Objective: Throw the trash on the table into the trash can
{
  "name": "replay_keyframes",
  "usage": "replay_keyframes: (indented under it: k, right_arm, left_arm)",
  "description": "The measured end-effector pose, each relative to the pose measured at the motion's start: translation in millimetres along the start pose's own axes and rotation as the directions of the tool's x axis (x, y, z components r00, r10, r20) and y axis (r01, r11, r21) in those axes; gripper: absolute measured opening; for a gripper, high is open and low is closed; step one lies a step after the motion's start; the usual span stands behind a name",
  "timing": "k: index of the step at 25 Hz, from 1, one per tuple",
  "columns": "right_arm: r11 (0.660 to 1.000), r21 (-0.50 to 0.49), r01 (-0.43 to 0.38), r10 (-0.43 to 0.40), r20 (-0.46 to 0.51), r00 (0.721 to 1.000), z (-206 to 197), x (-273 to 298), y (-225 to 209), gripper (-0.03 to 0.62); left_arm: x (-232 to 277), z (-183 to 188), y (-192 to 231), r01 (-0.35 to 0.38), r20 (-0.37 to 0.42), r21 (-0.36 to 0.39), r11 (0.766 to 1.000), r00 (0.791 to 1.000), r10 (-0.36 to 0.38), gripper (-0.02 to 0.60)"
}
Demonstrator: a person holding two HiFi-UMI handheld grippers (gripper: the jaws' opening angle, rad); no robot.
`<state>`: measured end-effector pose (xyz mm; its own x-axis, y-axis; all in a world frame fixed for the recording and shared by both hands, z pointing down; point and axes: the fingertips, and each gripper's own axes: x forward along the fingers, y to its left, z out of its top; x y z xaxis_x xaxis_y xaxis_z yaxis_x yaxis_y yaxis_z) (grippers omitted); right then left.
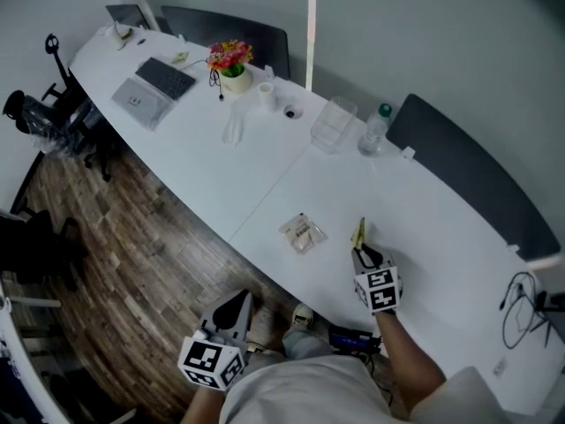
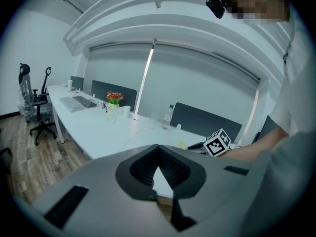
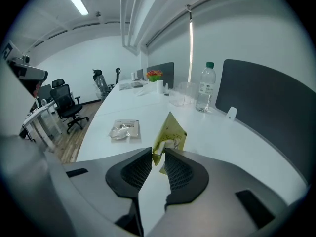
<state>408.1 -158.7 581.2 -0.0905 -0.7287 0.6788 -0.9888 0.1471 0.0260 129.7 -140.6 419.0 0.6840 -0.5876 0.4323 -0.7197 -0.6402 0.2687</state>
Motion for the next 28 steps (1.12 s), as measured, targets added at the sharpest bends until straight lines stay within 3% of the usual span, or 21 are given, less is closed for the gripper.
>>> replay_keyframes:
  k: [6,15,21,28]
  right_arm:
    - [0.996,-0.084,-0.022,0.026,0.05,0.998,25.7,-14.0,27.2,0.098]
    - [0.974,-0.207,-0.096,0.117,0.093,0.989,61.4,-29.7,119.6,0.095]
    - [0.937,-0.294,-0.188,0.228,0.107,0.968,79.4,-34.2,210.2,0.097]
    - [0.865,-0.381,-0.326,0.391,0.105,0.914,87.4,-46.6,346.2,0.097]
  left_arm:
    - [-38.4,-3.9,15.8,-0.055,0.038,-0.023,0.998,0.998,0.055,0.002]
    - [-129.0,-21.4,53.1,-0.173,0.094,-0.078,0.982,0.979,0.18,0.002]
    - [-213.4,-44.4,86.4,-0.281,0.126,-0.138,0.95,0.946,0.298,0.002]
    - [-317.1,-88.5,114.9,-0.383,0.151,-0.207,0.9,0.897,0.416,0.002]
